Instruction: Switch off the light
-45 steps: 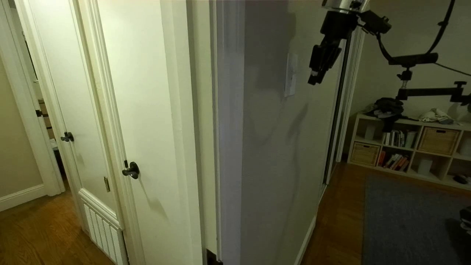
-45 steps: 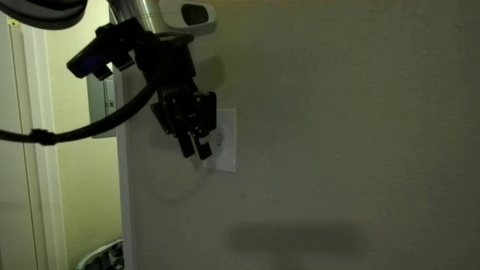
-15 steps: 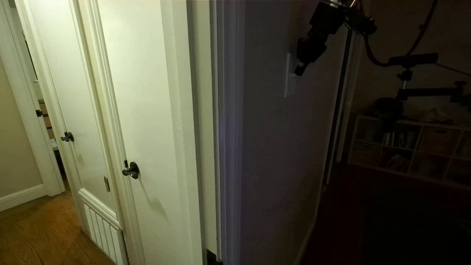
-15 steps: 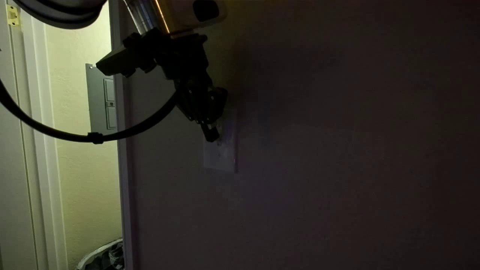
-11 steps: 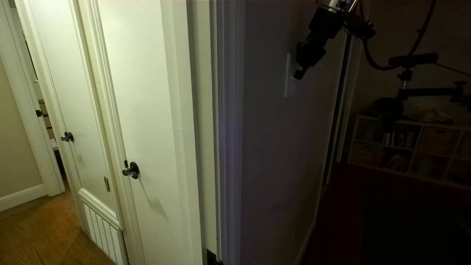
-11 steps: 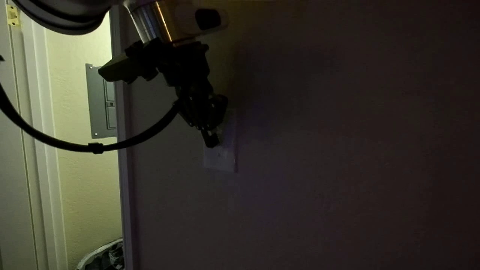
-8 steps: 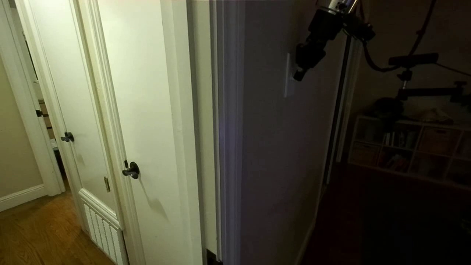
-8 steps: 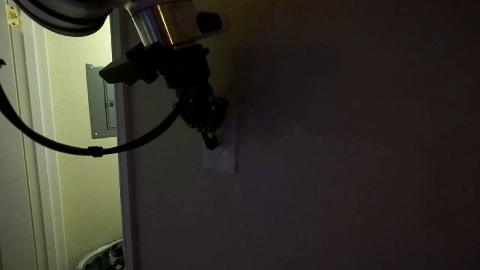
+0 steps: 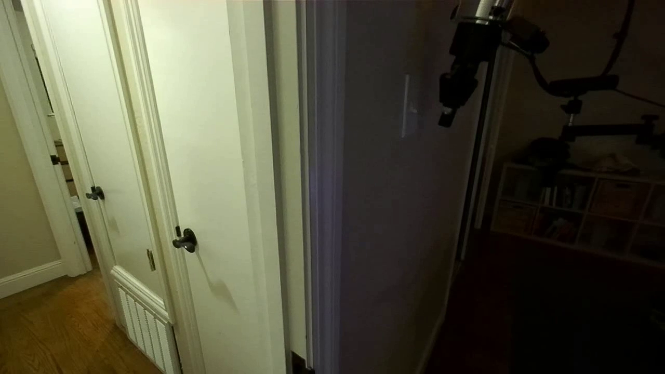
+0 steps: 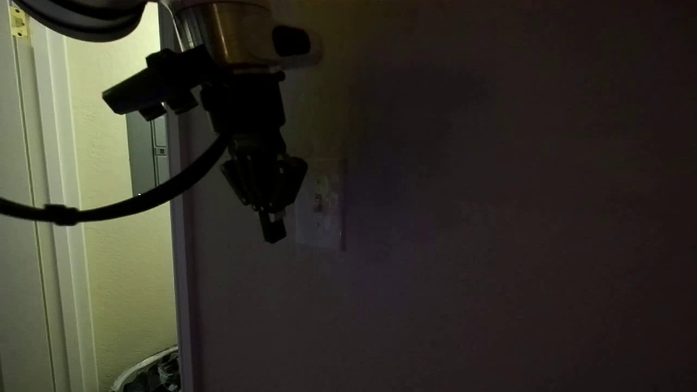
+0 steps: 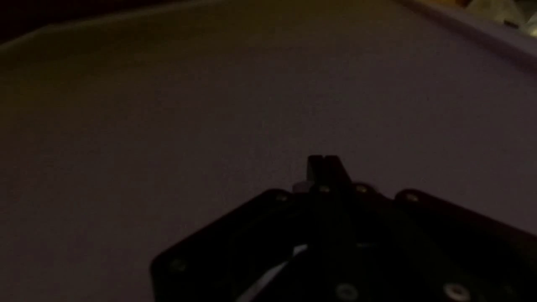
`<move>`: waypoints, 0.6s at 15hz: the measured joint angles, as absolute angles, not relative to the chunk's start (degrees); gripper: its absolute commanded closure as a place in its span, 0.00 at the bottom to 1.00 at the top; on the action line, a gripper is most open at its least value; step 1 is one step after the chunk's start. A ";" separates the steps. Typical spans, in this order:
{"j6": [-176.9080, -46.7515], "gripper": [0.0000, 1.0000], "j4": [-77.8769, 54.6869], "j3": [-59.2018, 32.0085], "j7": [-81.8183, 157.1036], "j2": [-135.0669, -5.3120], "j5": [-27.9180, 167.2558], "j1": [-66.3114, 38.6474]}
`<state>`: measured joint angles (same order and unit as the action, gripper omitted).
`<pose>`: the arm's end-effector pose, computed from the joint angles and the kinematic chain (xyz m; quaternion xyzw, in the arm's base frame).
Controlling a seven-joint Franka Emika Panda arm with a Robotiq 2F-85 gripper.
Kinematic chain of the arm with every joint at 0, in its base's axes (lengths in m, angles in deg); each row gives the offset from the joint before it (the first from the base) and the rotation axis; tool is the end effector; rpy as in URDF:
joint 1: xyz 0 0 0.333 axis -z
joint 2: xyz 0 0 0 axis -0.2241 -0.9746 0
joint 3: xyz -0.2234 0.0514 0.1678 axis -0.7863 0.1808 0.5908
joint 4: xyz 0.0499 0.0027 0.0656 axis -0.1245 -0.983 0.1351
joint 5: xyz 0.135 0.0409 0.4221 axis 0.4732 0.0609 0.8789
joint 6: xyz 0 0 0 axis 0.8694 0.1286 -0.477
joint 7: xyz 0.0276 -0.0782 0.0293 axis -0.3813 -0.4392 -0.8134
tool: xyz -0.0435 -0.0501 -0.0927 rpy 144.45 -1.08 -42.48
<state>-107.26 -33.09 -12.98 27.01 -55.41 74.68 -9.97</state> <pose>0.6303 -0.0686 0.4115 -0.9919 0.0122 -0.1263 0.0009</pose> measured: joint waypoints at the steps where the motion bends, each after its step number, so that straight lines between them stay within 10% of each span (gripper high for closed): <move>1: -104.21 0.96 -33.28 -12.98 26.01 -55.23 75.47 -9.97; 6: -92.98 0.97 -35.29 -12.95 22.98 -55.28 78.02 -9.97; 7: -92.22 0.77 -35.96 -12.93 22.98 -55.29 78.00 -9.98; 8: -91.85 0.96 -36.72 -12.90 23.04 -55.31 77.84 -9.99; 9: -91.74 0.93 -37.49 -12.86 23.12 -55.32 77.73 -10.00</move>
<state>-91.74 -37.49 -12.86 23.12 -55.32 77.73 -10.00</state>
